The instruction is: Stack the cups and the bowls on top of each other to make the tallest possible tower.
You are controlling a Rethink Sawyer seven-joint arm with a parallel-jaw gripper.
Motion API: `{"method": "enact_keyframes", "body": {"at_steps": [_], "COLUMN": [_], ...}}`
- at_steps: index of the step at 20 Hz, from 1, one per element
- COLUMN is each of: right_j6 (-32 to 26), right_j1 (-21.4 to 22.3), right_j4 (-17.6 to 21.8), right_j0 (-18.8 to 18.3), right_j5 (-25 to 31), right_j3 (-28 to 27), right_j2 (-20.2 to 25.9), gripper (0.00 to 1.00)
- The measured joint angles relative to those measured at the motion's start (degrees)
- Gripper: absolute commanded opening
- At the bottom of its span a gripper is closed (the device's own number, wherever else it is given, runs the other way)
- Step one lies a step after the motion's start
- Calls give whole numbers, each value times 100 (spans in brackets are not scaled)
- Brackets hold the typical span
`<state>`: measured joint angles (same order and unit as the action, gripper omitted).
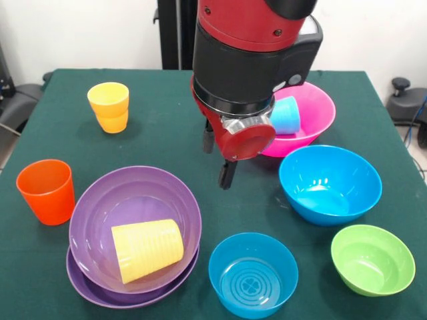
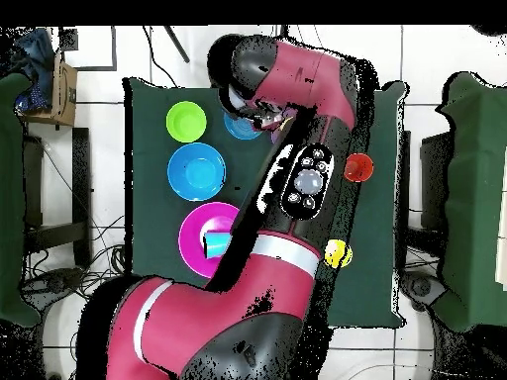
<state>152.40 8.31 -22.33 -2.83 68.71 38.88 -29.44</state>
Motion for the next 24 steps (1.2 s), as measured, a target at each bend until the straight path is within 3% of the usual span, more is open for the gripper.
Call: {"method": "enact_keyframes", "body": {"at_steps": [12, 24], "right_j6": [708, 750], "right_j1": [-134, -485], "right_j4": [-65, -71], "right_j0": [176, 293], "right_j5": [-611, -1398], "right_j3": [305, 601], "right_j2": [-224, -234], "gripper": [100, 100]}}
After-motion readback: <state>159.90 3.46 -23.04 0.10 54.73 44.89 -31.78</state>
